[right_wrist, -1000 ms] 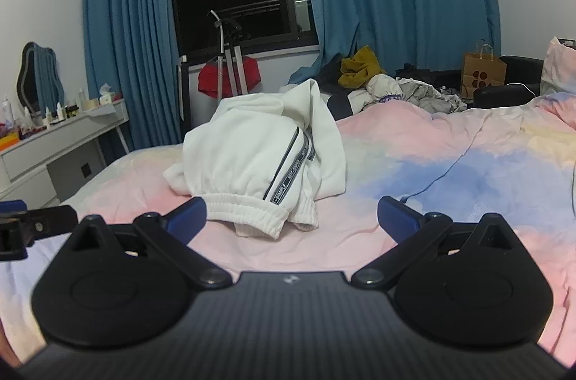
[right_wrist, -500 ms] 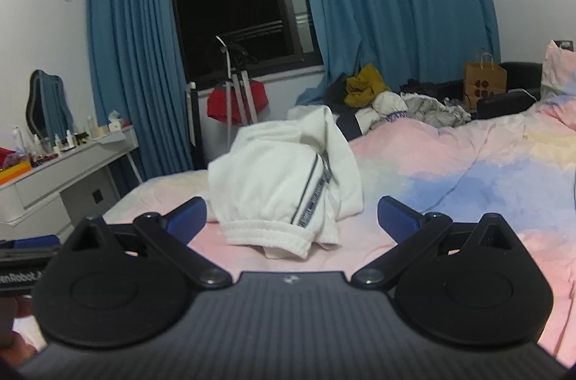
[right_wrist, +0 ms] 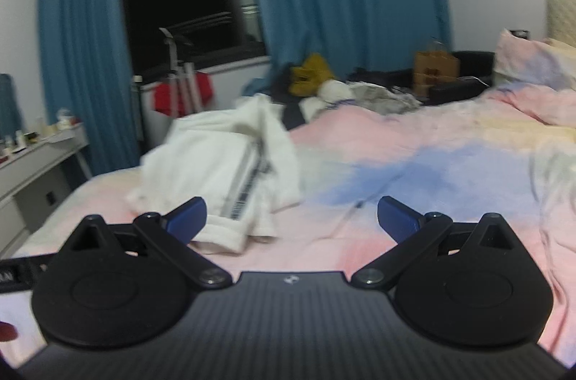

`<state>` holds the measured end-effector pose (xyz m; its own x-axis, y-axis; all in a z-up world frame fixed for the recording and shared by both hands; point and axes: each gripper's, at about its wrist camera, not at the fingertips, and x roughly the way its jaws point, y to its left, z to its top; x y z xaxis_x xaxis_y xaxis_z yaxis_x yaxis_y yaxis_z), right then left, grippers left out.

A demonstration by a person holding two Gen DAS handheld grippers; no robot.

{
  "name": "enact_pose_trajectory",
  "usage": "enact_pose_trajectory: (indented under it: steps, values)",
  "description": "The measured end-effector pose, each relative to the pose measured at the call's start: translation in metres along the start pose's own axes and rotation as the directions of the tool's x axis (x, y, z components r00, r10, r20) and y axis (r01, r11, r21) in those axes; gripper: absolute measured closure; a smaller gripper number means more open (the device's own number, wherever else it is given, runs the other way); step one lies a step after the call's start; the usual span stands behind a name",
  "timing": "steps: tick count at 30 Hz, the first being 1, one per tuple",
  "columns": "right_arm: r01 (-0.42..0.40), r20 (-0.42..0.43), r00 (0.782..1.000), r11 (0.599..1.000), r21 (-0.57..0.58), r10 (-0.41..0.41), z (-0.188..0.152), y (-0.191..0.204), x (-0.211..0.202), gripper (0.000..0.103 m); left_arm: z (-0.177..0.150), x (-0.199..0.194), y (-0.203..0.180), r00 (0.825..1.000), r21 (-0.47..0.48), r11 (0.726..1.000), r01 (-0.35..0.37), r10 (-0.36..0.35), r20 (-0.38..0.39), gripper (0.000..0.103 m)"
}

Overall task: Fold clothes
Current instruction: 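Grasp the elastic cuff of the white sweatpants with the left gripper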

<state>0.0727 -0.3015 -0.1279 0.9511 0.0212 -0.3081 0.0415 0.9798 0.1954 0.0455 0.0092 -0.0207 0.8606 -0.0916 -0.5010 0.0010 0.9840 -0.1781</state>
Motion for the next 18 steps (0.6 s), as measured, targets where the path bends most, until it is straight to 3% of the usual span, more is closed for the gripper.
enact_pose_trajectory:
  steps: [5,9,13,18]
  values:
    - [0.012,-0.022,1.0,0.999,0.046,-0.011,-0.002,-0.014,0.012,0.0,0.014,0.035,-0.01,0.998,-0.038,0.998,0.046,-0.047,-0.032,0.001]
    - [0.007,-0.049,0.999,0.998,0.063,-0.004,-0.001,-0.019,0.02,0.0,0.02,0.074,-0.014,0.99,-0.123,0.986,0.109,-0.12,-0.078,0.004]
    - [0.009,-0.083,0.997,0.995,0.098,0.0,-0.004,-0.029,0.029,0.0,0.02,0.114,-0.015,0.976,-0.205,0.964,0.167,-0.191,-0.108,0.005]
    - [0.002,-0.138,0.99,0.986,0.169,0.022,-0.011,-0.042,0.042,0.0,0.013,0.159,-0.004,0.965,-0.343,0.926,0.161,-0.22,-0.141,0.009]
